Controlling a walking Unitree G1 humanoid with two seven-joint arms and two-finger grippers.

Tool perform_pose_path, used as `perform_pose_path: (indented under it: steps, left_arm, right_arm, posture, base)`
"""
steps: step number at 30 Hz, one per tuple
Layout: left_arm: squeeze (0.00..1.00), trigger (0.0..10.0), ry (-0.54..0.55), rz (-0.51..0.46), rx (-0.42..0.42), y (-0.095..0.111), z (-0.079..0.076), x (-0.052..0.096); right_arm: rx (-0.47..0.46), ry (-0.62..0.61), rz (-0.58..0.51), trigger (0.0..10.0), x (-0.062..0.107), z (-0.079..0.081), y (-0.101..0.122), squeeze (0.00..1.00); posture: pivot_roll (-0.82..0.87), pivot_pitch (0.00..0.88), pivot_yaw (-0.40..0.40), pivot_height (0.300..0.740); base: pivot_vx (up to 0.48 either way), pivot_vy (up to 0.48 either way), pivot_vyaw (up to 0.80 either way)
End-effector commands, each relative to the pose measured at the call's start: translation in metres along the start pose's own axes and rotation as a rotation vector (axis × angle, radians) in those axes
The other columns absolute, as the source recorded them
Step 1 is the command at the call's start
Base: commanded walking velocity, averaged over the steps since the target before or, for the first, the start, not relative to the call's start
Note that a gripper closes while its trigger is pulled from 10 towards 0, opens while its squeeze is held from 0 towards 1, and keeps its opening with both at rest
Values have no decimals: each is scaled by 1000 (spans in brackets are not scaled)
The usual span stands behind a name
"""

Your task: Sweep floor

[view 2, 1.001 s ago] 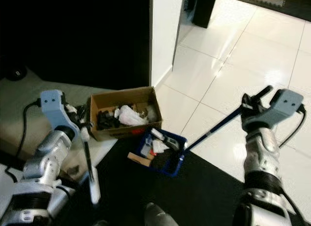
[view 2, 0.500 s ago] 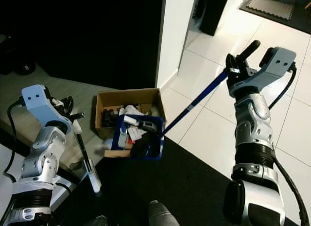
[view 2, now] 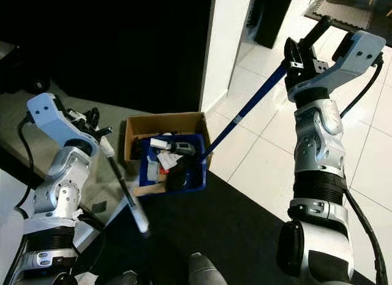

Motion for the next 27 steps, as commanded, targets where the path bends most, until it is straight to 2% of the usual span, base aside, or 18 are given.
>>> perform_pose_path:
  steps: [1,11,17,27]
  left_arm:
    - [0,10000,-29,-19,-48,4,-6,3]
    - [0,10000,-53,-4,-109,-4,-11,7]
    - [0,10000,-46,4,-111,-8,-11,8]
    - [0,10000,-47,5,-116,-9,-10,8]
  right_arm:
    - [-47,-19,-134,10000,-4,-1,31,0]
    - [-10,-29,-181,10000,-8,-2,41,0]
    - [-7,-21,-208,10000,-10,2,49,0]
    - [-7,-15,-209,10000,-12,3,47,0]
  posture:
    - [-52,53,0,740]
    - [-48,49,-1,740]
    - [-49,45,0,740]
    - [-46,43,2,740]
  base:
    - [0,0,0]
    - [0,0,0]
    - [464,0,0]
    - [480,0,0]
Point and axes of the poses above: a point about 5 cm out from each wrist's last joint towards the gripper, its own x axis pointing back from the gripper into the wrist, its own y axis along the axis of the wrist's last joint, z = x × y, the point moved 6 cm from there along -x, pointing out of the wrist towards the gripper, and after that the axes turned 1 degree about x, right-handed, at the moved point
